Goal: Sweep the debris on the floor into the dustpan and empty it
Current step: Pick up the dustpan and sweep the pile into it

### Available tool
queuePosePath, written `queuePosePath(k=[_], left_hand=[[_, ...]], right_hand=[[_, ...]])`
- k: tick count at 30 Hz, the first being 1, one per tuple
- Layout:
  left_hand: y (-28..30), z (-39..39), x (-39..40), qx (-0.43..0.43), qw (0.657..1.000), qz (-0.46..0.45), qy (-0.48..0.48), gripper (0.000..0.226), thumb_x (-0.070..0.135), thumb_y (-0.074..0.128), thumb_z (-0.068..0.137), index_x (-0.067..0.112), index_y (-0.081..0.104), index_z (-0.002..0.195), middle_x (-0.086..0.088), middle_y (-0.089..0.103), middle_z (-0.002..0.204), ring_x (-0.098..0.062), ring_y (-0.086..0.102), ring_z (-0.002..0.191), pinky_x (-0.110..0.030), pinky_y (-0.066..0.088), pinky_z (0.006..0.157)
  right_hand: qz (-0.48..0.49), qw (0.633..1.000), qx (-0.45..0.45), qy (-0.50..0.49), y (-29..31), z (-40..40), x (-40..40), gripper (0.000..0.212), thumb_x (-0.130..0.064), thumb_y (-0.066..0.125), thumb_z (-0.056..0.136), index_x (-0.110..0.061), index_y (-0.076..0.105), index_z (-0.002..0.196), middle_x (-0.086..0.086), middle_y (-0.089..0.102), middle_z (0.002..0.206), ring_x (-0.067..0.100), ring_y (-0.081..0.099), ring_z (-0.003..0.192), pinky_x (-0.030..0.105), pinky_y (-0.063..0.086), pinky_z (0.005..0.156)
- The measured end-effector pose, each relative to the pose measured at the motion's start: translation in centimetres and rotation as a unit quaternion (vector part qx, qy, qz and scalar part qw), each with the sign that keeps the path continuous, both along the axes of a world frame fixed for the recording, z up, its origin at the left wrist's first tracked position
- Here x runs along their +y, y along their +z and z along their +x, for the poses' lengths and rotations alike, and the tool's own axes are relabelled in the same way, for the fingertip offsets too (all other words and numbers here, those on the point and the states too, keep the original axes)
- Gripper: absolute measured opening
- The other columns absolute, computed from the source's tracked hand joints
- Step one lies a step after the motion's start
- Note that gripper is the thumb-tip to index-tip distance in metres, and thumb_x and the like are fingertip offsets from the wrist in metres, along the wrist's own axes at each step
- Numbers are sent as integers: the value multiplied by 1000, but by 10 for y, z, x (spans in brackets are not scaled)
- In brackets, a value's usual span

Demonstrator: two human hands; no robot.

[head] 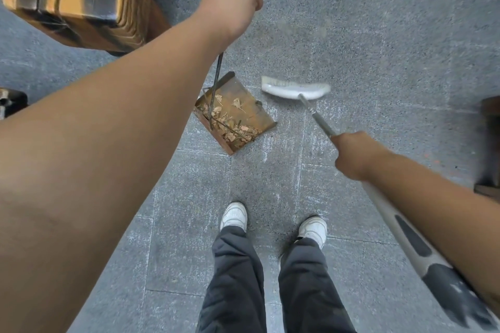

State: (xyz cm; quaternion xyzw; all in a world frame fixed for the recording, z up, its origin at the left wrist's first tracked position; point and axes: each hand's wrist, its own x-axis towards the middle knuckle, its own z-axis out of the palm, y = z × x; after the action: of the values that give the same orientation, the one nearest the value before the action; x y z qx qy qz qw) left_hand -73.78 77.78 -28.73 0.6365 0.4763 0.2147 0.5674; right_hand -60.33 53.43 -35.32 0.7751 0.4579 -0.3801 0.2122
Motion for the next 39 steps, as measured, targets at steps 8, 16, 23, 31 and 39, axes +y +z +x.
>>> queuePosePath(k=[8, 16, 23, 31, 39], left_hand=[[9, -9, -3, 11, 1000, -21, -21, 32, 25, 41, 93, 21, 42, 62, 4, 33, 49, -10, 21, 37, -20, 13, 46], [24, -77, -14, -44, 997, -52, -35, 39, 13, 35, 93, 23, 48, 57, 5, 36, 46, -12, 21, 47, -19, 15, 46], [29, -93, -23, -45, 998, -45, -28, 34, 15, 37, 92, 19, 49, 60, 5, 35, 44, -10, 19, 45, -22, 12, 49], [16, -82, -35, -51, 997, -51, 6, 32, 19, 40, 93, 17, 47, 62, 4, 33, 44, -6, 25, 34, -14, 17, 42], [13, -70, -35, -17, 998, -52, 33, 35, 18, 41, 97, 17, 46, 62, -1, 32, 51, -3, 28, 33, -14, 18, 40]], right_hand=[[-21, 993, 117, 3, 39, -22, -59, 47, -9, 51, 80, -20, 58, 126, 7, 64, 87, 25, 61, 80, 31, 49, 66], [3, 995, 66, -73, 65, 6, -62, 47, -6, 56, 83, -18, 59, 128, 4, 57, 66, 12, 49, 50, 29, 47, 60], [27, 991, 35, -125, 35, 14, -35, 32, -6, 56, 82, -6, 65, 112, 13, 67, 69, 27, 64, 53, 35, 57, 55], [-17, 998, 61, -23, 8, -33, -37, 36, -9, 54, 82, -9, 62, 118, 6, 59, 79, 19, 56, 65, 23, 40, 51], [-30, 992, 118, -4, 83, -32, -75, 55, -7, 54, 82, -27, 55, 133, 5, 66, 85, 2, 47, 54, 25, 44, 58]])
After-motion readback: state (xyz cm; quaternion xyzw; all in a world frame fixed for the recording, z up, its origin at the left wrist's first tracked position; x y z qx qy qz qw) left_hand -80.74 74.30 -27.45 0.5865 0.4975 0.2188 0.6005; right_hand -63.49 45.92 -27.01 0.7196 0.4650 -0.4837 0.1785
